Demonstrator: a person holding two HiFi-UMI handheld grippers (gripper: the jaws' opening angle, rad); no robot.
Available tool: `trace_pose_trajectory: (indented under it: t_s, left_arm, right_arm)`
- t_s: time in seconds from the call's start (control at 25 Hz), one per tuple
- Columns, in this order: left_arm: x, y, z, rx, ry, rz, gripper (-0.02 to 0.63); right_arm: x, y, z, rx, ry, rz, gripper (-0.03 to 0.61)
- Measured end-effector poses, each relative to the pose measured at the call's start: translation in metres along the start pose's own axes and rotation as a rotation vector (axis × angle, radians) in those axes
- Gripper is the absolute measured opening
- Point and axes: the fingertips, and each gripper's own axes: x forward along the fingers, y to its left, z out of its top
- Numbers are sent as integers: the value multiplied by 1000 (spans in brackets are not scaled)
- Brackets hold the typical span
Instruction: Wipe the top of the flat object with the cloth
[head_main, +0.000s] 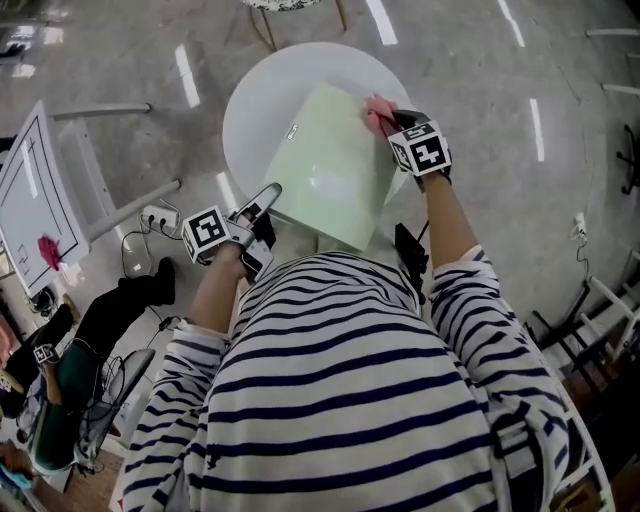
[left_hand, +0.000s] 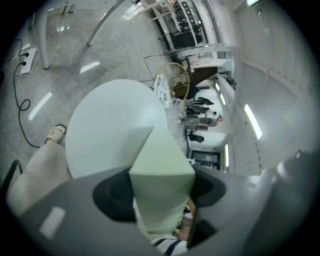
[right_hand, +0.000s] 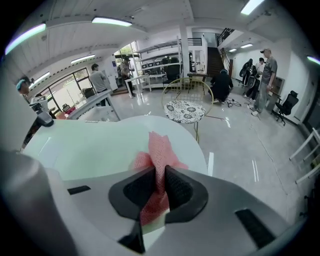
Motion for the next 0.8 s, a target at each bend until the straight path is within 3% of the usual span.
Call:
trace_pose_trajectory:
  t_s: [0.28,0.8]
  left_arm:
    - [0,0,2,12,-2,-4,285]
    - [-2,6,4,-1,-16,21,285]
  right_arm:
    - [-14,13,-5,5,-16,13,48]
    - [-57,102,-6,-68,-82,162,48]
